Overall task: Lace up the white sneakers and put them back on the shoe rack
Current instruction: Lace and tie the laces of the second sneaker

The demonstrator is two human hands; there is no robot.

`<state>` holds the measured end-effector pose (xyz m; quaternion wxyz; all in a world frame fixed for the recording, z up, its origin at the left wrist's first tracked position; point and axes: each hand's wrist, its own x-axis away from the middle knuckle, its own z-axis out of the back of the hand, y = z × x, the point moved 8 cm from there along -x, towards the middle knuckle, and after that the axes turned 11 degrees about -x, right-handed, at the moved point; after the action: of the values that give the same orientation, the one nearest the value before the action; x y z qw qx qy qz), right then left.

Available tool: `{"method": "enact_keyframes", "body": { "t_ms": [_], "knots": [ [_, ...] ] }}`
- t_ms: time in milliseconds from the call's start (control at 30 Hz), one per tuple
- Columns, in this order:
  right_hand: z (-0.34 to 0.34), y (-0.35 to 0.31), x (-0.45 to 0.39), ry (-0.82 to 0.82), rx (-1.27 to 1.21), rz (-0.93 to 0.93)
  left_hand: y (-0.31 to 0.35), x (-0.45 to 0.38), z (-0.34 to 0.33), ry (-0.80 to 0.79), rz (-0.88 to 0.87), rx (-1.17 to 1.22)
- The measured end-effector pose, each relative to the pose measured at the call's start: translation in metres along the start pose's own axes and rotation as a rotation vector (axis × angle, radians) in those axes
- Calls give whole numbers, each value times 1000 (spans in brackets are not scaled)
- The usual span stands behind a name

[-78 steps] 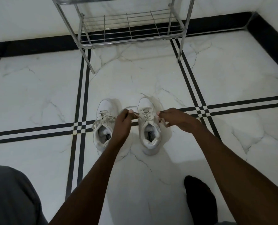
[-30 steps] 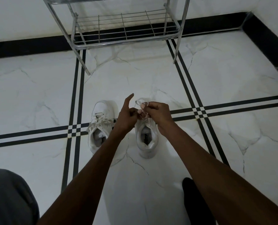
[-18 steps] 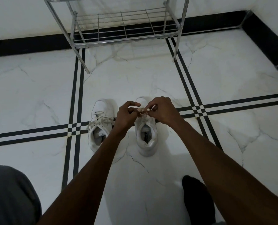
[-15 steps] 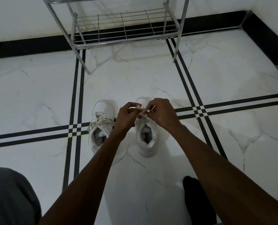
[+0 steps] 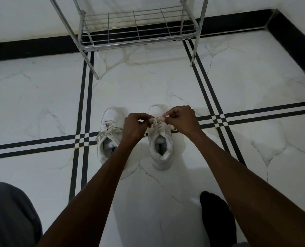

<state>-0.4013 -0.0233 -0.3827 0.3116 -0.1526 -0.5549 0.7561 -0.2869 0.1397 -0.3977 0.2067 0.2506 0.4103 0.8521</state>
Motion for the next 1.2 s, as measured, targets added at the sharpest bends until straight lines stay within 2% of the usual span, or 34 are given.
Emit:
{"method": "enact_keyframes", "body": {
  "t_ms": [133, 200, 367, 600, 667, 967, 1067, 1200],
  "knots": [
    [40, 50, 11, 108, -71, -256, -15, 13, 20, 145, 0, -237],
    [50, 75, 23, 100, -97, -398, -24, 19, 25, 186, -19, -387],
    [53, 79, 28, 145, -66, -489, -25, 26, 19, 192, -59, -478],
    [53, 86, 23, 185, 37, -505, -21, 29, 16, 229, -170, -837],
    [54, 87, 21, 180, 117, -501, -25, 27, 16, 210, -161, -854],
    [55, 90, 17, 135, 183, -516, -34, 27, 12, 159, -154, -902],
    [55, 80, 12, 146, 188, -394, -29, 26, 12, 171, -180, -916],
    [50, 62, 6, 82, 197, -226, -16, 24, 15, 220, -219, -915]
  ]
}}
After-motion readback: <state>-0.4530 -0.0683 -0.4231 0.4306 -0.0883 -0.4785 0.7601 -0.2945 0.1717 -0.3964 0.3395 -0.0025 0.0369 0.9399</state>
